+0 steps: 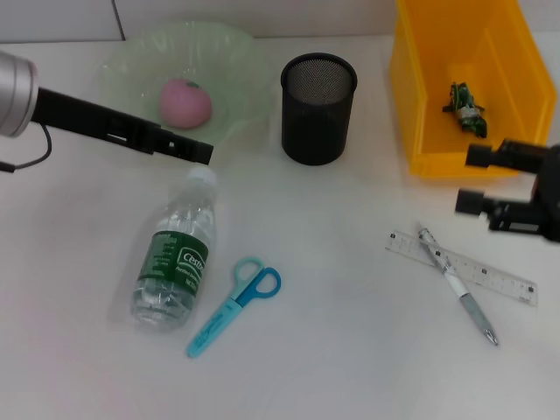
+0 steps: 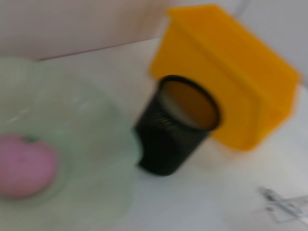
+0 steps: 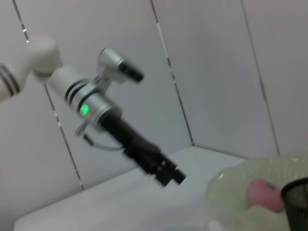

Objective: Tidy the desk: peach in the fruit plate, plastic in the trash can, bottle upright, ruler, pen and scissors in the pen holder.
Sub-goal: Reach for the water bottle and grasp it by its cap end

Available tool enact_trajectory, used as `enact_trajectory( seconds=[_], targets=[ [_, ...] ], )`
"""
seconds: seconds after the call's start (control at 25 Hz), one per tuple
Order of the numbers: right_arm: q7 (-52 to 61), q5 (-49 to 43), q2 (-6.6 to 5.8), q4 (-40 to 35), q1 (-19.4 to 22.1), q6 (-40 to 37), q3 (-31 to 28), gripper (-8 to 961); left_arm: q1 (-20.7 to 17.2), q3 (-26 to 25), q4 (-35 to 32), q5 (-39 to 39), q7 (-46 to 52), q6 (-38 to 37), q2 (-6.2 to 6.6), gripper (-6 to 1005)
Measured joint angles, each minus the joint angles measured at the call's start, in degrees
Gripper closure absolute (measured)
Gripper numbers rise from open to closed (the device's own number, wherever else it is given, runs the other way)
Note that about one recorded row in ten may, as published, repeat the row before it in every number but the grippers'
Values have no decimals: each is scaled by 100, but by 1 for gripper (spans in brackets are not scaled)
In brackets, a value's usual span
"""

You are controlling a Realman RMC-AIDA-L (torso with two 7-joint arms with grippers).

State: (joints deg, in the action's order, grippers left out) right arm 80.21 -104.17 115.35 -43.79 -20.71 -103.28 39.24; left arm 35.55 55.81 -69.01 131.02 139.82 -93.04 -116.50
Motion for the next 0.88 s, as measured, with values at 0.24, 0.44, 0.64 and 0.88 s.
enact_trajectory(
  seconds=[0.24,0.44,0.64,0.88],
  targets=[
    [-855,-330,181,285,154,46,84,197,448,1,43,840,884,60,-117,174],
    [-1261,-529,276,428,196,56,159,188,1025,84,538,1356,1670,224,-196,174],
    [-1403,-533,294,713,136,81,144,188,1291,170,1131,1833,2018,550,-226,174],
    [-1490,-527,312,937,57,132,152,188,1252,613,1434,1816,2144,947,-245,175]
  ],
)
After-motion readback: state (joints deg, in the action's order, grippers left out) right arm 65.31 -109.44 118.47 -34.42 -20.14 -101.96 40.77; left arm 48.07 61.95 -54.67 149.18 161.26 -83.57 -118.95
